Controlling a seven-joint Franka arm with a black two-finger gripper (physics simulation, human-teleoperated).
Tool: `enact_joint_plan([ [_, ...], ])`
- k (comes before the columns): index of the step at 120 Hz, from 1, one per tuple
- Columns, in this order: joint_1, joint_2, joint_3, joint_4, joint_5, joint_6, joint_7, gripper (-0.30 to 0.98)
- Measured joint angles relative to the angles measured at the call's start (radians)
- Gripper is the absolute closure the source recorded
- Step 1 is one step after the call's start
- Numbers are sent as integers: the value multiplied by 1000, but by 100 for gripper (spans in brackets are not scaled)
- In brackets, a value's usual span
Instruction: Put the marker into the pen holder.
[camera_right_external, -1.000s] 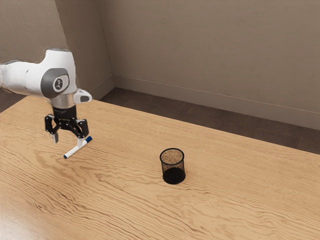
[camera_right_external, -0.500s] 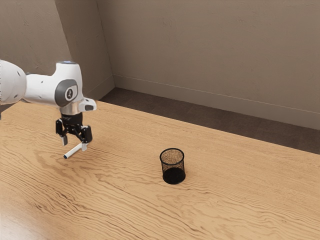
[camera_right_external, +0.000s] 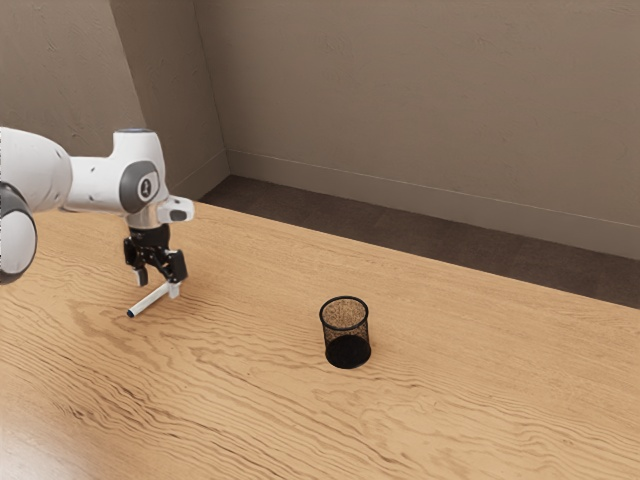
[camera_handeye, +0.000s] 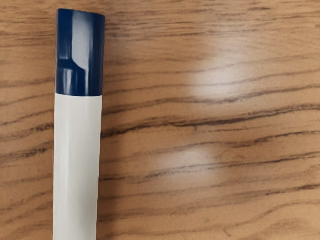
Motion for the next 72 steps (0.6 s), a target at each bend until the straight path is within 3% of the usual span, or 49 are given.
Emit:
enact_joint_plan([
  [72,50,55,0,59,-45,-6,191,0],
])
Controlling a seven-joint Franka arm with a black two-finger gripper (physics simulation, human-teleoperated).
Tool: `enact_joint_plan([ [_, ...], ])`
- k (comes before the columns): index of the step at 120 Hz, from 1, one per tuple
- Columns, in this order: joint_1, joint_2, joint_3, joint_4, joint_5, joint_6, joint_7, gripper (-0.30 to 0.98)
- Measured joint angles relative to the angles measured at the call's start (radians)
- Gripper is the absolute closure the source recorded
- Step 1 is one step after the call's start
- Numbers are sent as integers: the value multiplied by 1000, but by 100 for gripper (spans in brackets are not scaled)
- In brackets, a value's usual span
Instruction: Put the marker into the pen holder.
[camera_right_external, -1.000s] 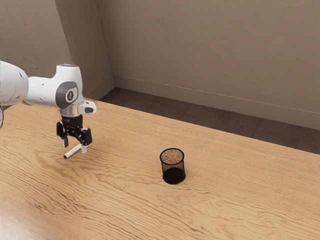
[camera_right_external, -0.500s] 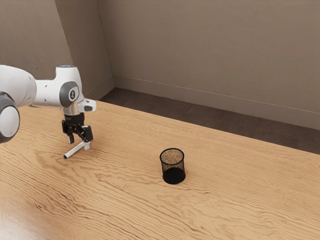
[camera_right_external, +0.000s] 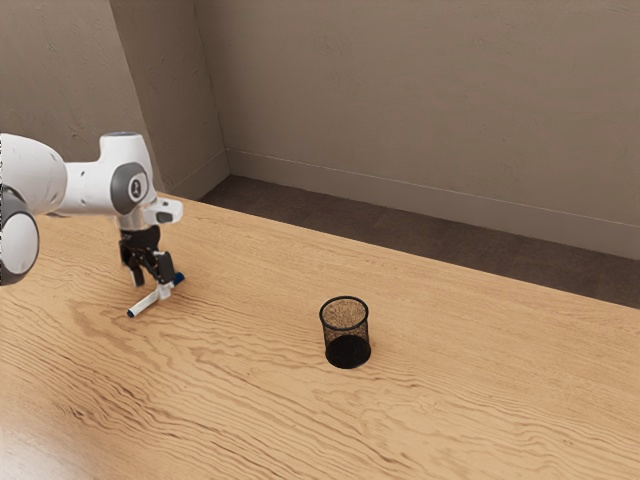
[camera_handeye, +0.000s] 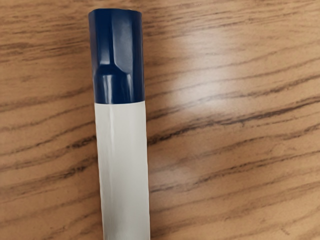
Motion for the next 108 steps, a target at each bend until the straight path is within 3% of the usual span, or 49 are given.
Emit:
enact_joint_plan([
  [33,1,70,-1,97,-14,-14,49,0],
  [72,1,74,0,97,-40,-26,83,1],
  [108,1,71,-1,95,-53,-27,99,36],
])
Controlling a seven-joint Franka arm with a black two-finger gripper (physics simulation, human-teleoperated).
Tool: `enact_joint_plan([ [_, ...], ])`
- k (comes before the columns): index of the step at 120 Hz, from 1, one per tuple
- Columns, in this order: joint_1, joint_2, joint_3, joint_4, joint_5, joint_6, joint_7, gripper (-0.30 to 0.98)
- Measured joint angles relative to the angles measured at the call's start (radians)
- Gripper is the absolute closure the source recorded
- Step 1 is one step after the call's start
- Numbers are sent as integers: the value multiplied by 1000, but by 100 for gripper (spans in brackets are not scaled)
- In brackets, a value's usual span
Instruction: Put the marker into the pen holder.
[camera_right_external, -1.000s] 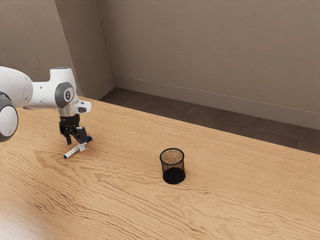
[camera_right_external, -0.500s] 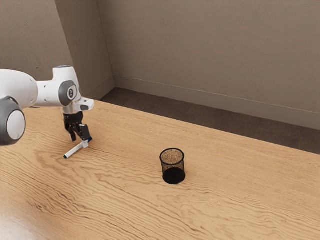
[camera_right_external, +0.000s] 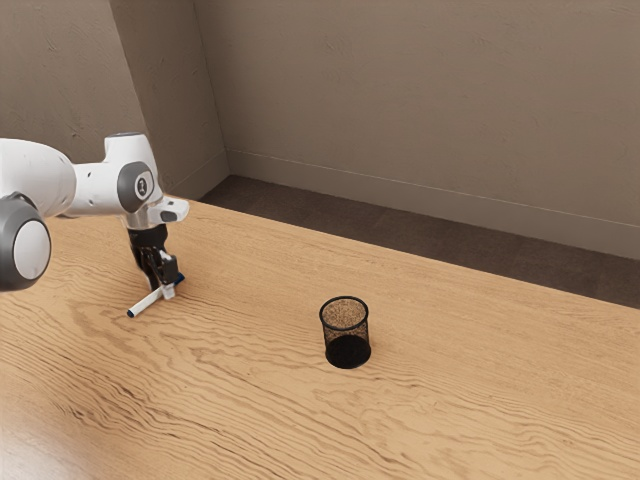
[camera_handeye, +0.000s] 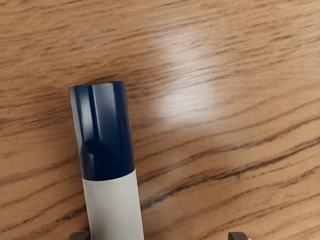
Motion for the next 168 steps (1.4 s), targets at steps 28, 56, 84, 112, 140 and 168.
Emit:
enact_joint_plan([
  [28,0,2,1,-2,-1,1,7,46],
  [56,0,4,1,-2,0,4,12,68],
  [84,0,8,1,-3,8,12,6,79],
  [112,-9,-53,-1,-37,22,25,-6,79],
  [140,-117,-460,-95,-394,110,224,-35,79],
  [168,-182,-565,-238,-542,114,604,-76,79],
])
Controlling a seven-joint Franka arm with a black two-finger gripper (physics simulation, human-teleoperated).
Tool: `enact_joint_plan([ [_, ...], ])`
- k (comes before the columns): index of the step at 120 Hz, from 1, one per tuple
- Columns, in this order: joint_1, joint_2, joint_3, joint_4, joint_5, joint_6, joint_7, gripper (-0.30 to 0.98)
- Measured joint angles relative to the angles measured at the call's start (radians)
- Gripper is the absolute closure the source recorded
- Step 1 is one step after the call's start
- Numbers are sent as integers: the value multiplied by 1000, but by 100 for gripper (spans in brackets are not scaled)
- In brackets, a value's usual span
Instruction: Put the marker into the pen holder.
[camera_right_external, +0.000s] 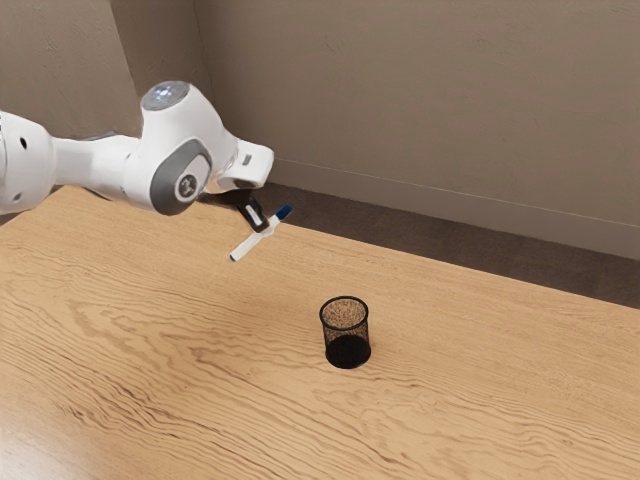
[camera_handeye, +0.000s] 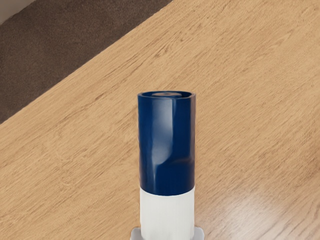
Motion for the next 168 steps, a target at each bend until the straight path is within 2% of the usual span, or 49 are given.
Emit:
enact_joint_plan([
  [28,-47,25,-127,-51,-177,314,-20,79],
  [40,-55,72,-199,-51,-297,432,-19,79],
  [59,-55,97,-246,-89,-489,539,-14,79],
  [73,-54,80,-251,-138,-571,578,-10,79],
  [89,-54,74,-251,-159,-611,603,-6,79],
  [140,-73,74,-252,-189,-666,625,3,79],
  [168,-81,51,-252,-197,-673,608,0,31],
])
